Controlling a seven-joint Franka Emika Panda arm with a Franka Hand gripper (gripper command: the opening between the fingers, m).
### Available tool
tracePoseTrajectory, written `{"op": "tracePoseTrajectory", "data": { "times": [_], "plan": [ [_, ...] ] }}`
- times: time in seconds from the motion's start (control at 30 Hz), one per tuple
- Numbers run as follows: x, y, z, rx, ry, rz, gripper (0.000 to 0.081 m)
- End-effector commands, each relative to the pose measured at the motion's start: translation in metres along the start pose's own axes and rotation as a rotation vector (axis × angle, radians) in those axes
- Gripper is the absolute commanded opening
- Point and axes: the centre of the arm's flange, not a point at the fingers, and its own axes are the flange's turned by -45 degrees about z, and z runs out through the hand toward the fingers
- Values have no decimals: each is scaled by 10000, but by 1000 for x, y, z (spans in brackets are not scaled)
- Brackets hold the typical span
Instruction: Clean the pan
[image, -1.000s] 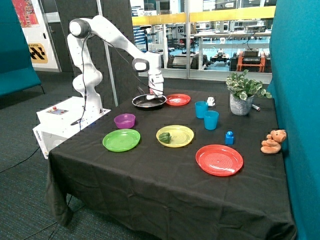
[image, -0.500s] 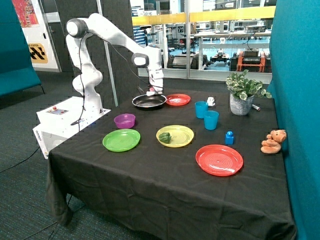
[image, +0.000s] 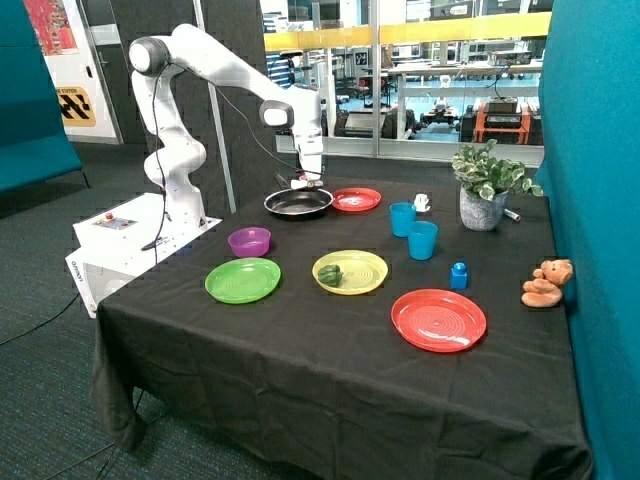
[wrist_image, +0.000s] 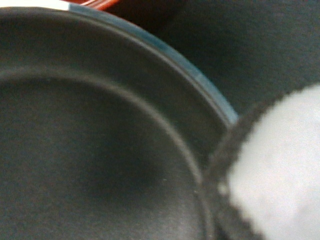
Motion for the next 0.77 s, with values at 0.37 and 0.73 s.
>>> {"op": "tracePoseTrajectory", "data": {
  "times": [0.37,0.73],
  "plan": [
    [-10,28,5,-27,-44,449,0],
    [-10,24,5,-27,-44,312,0]
  ]
}}
